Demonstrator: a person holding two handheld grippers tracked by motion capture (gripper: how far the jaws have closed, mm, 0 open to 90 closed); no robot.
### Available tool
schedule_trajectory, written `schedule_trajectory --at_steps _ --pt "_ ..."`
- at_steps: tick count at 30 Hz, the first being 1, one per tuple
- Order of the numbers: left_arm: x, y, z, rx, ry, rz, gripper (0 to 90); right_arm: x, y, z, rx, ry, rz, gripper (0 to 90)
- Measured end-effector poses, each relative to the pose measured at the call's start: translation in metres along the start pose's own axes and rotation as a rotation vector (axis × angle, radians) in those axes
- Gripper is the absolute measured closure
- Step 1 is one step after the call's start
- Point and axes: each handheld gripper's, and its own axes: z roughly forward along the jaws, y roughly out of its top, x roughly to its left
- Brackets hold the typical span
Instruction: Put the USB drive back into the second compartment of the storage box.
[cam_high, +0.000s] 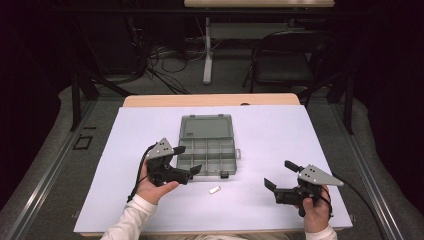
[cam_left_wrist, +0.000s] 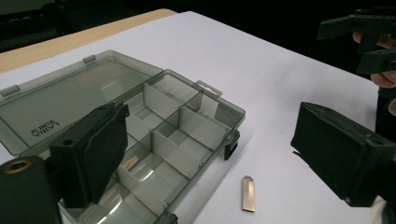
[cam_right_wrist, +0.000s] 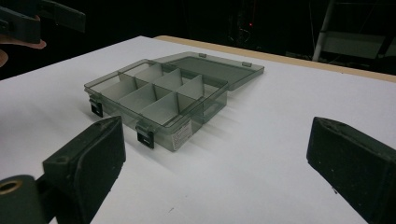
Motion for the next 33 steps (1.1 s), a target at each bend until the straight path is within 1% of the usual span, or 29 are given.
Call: schedule_trajectory --at_steps 3,6,7,9,12,15,19,20,22,24,27,30,33 --pt "0.000 -0.001 0.003 0.004 0.002 0.000 15.0 0.000 0.000 0.000 0.007 0.000 0.001 4.3" --pt "-0.001 -0.002 0.004 0.006 -0.001 0.002 15.0 0.000 0.000 0.000 0.009 0.002 0.000 4.4" --pt "-0.002 -0.003 0.005 0.005 0.007 0.009 15.0 0.000 0.000 0.000 0.010 0.005 0.001 4.6" --pt "-0.003 -0.004 0.005 0.007 0.009 0.013 15.1 0.000 0.000 0.000 0.012 0.003 0.000 4.6" --pt "-0.004 -0.007 0.007 0.009 0.006 0.012 15.9 0.000 -0.001 0.000 0.016 0.007 -0.006 4.9" --pt "-0.006 -0.011 0.009 0.018 0.008 0.019 15.9 0.000 -0.001 0.001 0.017 0.009 -0.005 5.0" --pt "-0.009 -0.015 0.012 0.030 0.007 0.041 17.1 0.000 -0.001 0.001 0.017 0.011 -0.001 5.1" --pt "-0.009 -0.015 0.012 0.030 0.007 0.041 18.7 0.000 -0.002 0.001 0.017 0.011 -0.002 5.2" --pt "-0.010 -0.018 0.013 0.029 0.006 0.043 19.4 0.000 -0.002 0.001 0.020 0.011 -0.004 5.2" --pt "-0.011 -0.020 0.014 0.038 -0.003 0.045 19.4 0.000 -0.002 0.001 0.020 0.011 -0.007 5.2" --pt "-0.011 -0.024 0.014 0.036 -0.002 0.045 22.0 0.000 -0.002 0.001 0.021 0.013 -0.008 5.2" --pt "-0.012 -0.025 0.014 0.037 -0.004 0.046 22.5 0.001 -0.002 0.001 0.022 0.013 -0.006 5.2" --pt "-0.013 -0.026 0.015 0.040 -0.006 0.054 24.0 0.001 -0.002 0.001 0.029 0.017 -0.010 5.3"
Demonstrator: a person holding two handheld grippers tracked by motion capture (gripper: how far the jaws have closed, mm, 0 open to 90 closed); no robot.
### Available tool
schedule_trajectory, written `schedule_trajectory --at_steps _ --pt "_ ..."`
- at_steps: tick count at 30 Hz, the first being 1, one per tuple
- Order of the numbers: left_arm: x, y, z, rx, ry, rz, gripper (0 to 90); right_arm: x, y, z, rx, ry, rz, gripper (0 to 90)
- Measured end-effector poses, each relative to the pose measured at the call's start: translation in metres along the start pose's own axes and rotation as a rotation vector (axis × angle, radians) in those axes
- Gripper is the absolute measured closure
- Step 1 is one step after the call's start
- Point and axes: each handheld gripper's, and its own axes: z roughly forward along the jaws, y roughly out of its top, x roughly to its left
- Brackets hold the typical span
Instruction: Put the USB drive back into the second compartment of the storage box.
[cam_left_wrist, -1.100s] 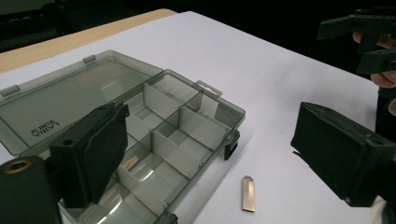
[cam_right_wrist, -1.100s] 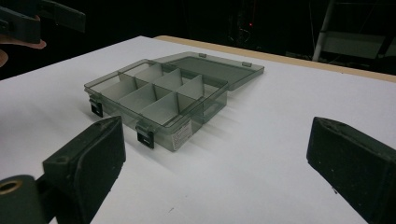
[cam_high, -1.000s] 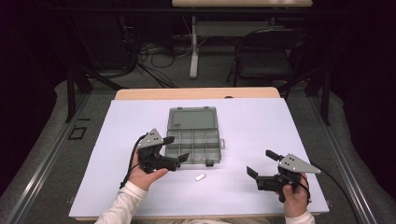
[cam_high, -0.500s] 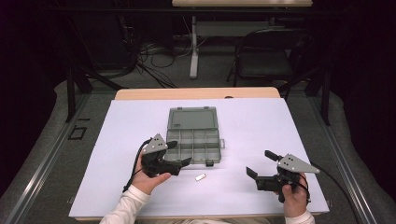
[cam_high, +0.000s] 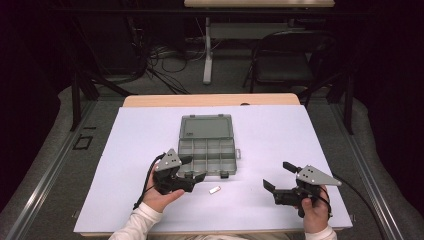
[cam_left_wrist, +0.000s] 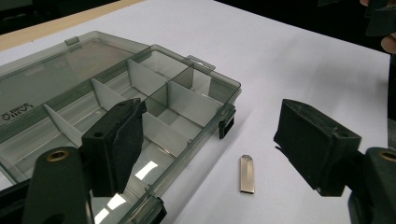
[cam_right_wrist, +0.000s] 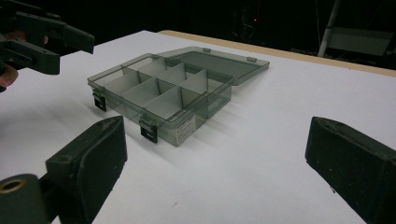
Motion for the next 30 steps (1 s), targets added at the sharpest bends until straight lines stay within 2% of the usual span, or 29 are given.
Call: schedule_trajectory --at_steps 4,11,13,14,21,30 --pt "-0.002 -0.002 0.003 0.008 -0.005 -0.003 25.8 0.000 0.000 0.000 -0.002 0.001 -0.004 5.4" --pt "-0.005 -0.004 0.008 0.033 -0.004 0.015 30.0 0.001 0.000 0.000 0.003 0.000 -0.005 5.5" --pt "-0.006 -0.005 0.010 0.047 -0.009 0.025 31.7 0.001 0.000 0.001 0.005 0.001 -0.005 5.5" --pt "-0.008 -0.005 0.011 0.050 -0.012 0.016 32.4 0.001 0.000 0.001 0.006 0.002 -0.006 5.5" --pt "-0.012 -0.009 0.023 0.101 -0.061 0.033 38.9 0.001 -0.001 0.001 0.008 0.005 -0.009 5.9" --pt "-0.016 -0.013 0.033 0.130 -0.068 0.030 42.2 0.001 -0.001 0.002 0.009 0.009 -0.009 6.3"
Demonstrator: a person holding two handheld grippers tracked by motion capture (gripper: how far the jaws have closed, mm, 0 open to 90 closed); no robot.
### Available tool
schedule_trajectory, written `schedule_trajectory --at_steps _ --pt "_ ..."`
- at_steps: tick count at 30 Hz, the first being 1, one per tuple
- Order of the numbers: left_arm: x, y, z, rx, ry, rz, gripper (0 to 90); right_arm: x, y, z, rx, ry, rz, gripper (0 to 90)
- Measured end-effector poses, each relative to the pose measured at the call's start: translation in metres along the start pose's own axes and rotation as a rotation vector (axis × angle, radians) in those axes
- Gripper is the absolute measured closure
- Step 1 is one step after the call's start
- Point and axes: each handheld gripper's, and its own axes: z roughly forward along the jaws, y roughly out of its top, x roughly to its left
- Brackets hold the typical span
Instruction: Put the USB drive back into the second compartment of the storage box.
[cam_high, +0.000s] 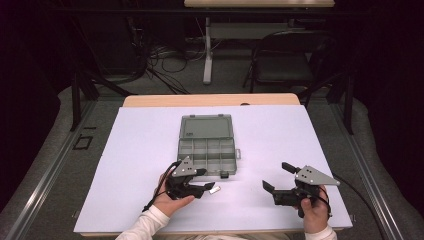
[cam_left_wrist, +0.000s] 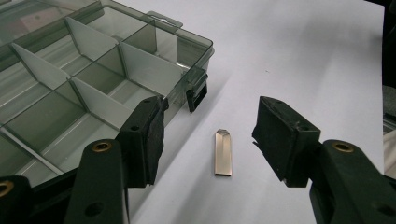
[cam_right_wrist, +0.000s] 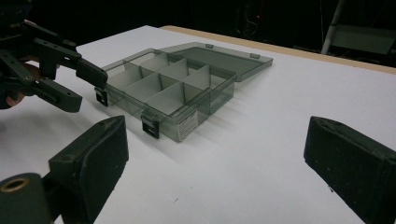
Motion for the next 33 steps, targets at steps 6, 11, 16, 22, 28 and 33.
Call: schedule_trajectory --at_steps 6,11,16,22,28,33 --pt "0.000 -0.001 0.004 0.008 0.007 -0.003 42.3 0.000 0.000 0.000 0.004 0.003 -0.003 6.7" --pt "0.000 -0.002 0.006 0.013 0.017 0.005 41.8 0.000 0.000 0.001 0.006 0.005 -0.003 7.1" --pt "0.000 -0.004 0.009 0.021 0.040 -0.002 40.4 0.000 -0.001 0.001 0.008 0.006 -0.002 7.4" --pt "0.001 -0.005 0.012 0.033 0.042 -0.007 42.1 0.000 -0.001 0.001 0.008 0.007 -0.003 7.8" --pt "-0.004 -0.007 0.016 0.044 0.026 -0.007 46.6 -0.001 -0.001 0.001 0.012 0.009 -0.005 7.9" --pt "-0.006 -0.009 0.019 0.058 0.011 -0.030 51.0 0.000 -0.001 0.002 0.017 0.010 -0.004 7.9"
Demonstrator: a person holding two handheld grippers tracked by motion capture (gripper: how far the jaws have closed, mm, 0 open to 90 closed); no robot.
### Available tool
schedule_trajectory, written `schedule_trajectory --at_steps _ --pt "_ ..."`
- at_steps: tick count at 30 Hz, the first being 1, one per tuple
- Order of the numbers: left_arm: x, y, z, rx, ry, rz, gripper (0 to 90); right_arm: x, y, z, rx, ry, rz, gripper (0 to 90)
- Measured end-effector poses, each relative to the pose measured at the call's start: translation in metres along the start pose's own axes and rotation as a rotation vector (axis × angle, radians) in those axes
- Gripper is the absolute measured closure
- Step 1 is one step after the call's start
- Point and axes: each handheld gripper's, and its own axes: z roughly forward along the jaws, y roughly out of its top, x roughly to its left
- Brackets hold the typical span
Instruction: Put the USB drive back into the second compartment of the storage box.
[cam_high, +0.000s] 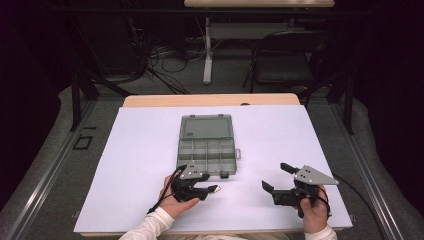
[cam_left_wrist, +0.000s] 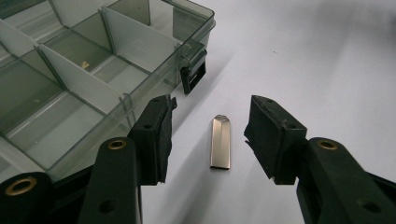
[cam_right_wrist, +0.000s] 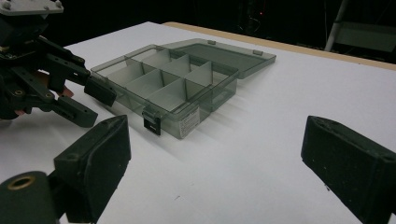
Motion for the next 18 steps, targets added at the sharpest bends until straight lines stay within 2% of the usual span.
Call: schedule_trajectory --at_steps 7,10,17,18 --pt "-0.004 -0.001 0.006 0.019 0.000 0.002 55.0 0.000 0.000 0.000 0.005 -0.001 0.002 8.1" --pt "-0.007 -0.002 0.009 0.034 0.013 0.025 57.7 -0.001 0.000 0.000 0.006 -0.002 0.004 8.2" --pt "-0.009 -0.002 0.013 0.049 0.031 0.034 63.2 -0.001 -0.001 0.001 0.002 -0.003 0.006 8.3" --pt "-0.010 -0.002 0.014 0.053 0.036 0.045 64.2 -0.001 -0.001 0.001 0.002 -0.004 0.006 8.4"
